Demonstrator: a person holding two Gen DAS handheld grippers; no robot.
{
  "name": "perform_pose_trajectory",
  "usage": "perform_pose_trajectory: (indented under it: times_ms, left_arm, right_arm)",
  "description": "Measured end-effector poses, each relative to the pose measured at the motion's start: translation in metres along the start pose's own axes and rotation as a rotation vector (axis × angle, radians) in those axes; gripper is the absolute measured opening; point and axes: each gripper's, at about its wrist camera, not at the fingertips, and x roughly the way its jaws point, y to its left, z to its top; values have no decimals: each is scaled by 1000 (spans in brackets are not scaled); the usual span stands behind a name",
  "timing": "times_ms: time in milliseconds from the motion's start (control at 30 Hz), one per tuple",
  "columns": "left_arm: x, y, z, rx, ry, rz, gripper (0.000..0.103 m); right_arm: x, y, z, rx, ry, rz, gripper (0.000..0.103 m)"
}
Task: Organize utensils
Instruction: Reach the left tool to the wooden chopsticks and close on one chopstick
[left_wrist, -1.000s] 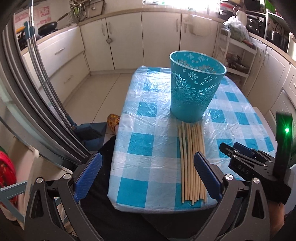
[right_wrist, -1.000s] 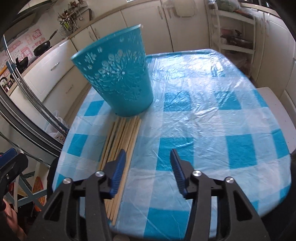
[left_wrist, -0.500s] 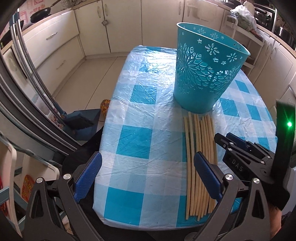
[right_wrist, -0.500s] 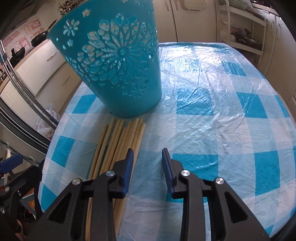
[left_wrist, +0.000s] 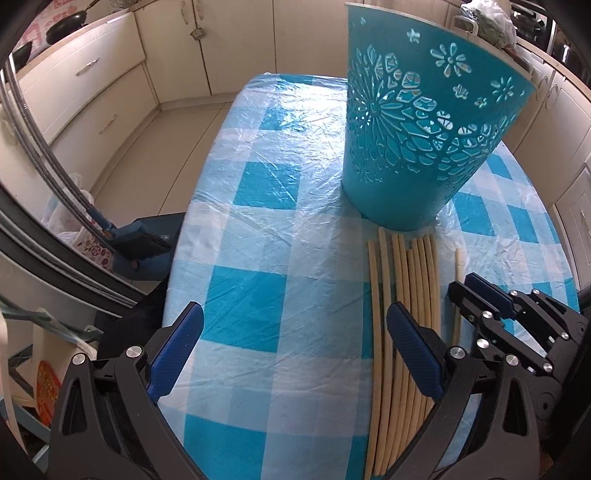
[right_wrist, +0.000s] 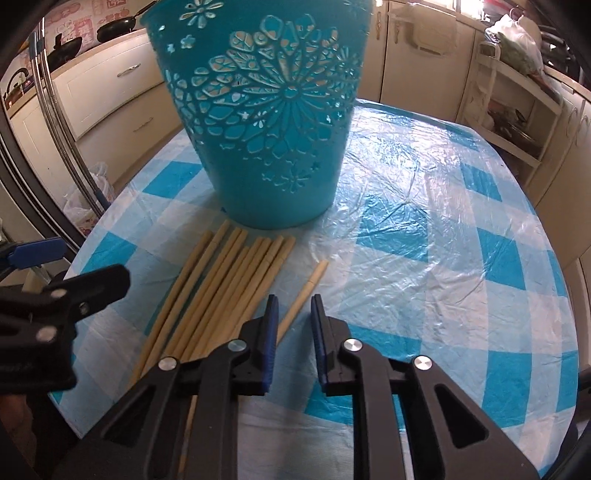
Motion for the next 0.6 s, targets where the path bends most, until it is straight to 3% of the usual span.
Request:
perform_pose_trajectory:
  times_ms: [200, 333, 500, 600]
  left_arm:
    - [24, -12, 8, 25, 27, 3, 92]
    - [36, -20, 11, 39, 53, 8, 78]
    - [36, -26, 13, 63, 25, -3, 68]
    - [34, -31, 15, 88, 10, -26, 53]
  right_arm:
    - [1, -16, 2, 28, 14, 57, 12]
    - [5, -25, 2, 69, 27, 106, 12]
    - [9, -35, 4, 100, 37, 141, 11]
    - [10, -32, 2, 105, 38, 150, 11]
